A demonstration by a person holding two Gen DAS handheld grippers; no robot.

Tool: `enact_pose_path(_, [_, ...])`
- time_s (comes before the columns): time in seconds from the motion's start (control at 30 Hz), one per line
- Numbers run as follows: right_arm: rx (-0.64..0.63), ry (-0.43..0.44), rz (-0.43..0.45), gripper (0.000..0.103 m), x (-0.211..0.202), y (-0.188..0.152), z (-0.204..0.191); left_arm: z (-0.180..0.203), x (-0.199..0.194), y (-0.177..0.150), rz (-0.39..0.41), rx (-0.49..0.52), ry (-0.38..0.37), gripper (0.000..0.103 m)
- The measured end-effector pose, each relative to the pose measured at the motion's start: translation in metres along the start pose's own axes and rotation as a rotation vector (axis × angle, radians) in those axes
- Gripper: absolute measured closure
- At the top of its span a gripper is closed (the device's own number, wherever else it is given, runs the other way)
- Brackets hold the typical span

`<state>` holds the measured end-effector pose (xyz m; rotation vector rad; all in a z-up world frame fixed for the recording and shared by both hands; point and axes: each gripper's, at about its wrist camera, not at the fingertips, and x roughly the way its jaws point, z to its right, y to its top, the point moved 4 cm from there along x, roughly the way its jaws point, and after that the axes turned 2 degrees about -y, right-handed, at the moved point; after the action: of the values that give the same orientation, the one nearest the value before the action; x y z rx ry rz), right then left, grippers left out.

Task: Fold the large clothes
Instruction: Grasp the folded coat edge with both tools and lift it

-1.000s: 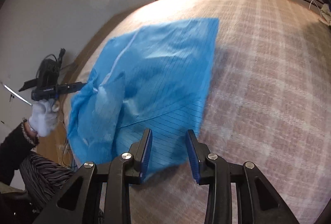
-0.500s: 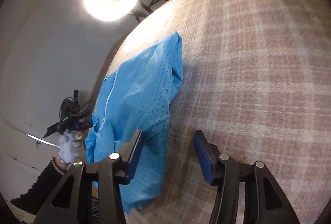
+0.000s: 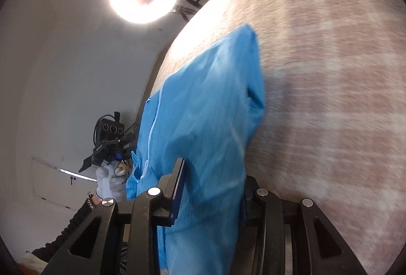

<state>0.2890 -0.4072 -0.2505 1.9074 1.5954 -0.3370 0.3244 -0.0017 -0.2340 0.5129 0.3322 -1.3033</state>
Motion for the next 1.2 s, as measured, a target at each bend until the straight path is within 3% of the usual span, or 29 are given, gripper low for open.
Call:
enact_pose_path(0.17, [-0.003,-0.01,-0.002,0.067,0.013,0.004,-0.009,0.005,0.002,-0.002,0.004,-0.002,0.022,0.044])
enact_pose_path(0.23, [-0.009,-0.025,0.002,0.071,0.012,0.002,-0.011,0.006,0.006,-0.005,0.002,0.009,0.053,0.061])
enact_pose_path(0.27, [-0.012,-0.039,0.002,0.076,0.017,0.002,-0.013,0.007,0.007,-0.006,0.009,0.025,0.084,0.063])
enact_pose_path(0.5, [-0.116,-0.21,0.019,0.091,0.018,0.0,-0.041,0.035,0.01,-0.017,0.06,0.165,0.251,0.087])
enact_pose_path(0.6, [-0.183,-0.3,0.025,0.095,0.019,0.0,-0.061,0.049,0.009,-0.023,0.084,0.205,0.283,0.09])
enact_pose_path(0.73, [-0.241,-0.357,0.048,0.098,0.016,-0.002,-0.082,0.067,0.006,-0.03,0.109,0.246,0.284,0.092])
enact_pose_path(0.8, [-0.276,-0.373,0.061,0.099,0.013,-0.004,-0.093,0.077,0.003,-0.034,0.123,0.24,0.238,0.093])
enact_pose_path(1.2, [-0.315,-0.401,0.13,0.1,-0.02,-0.004,-0.114,0.126,0.008,-0.039,0.139,0.29,0.198,0.094])
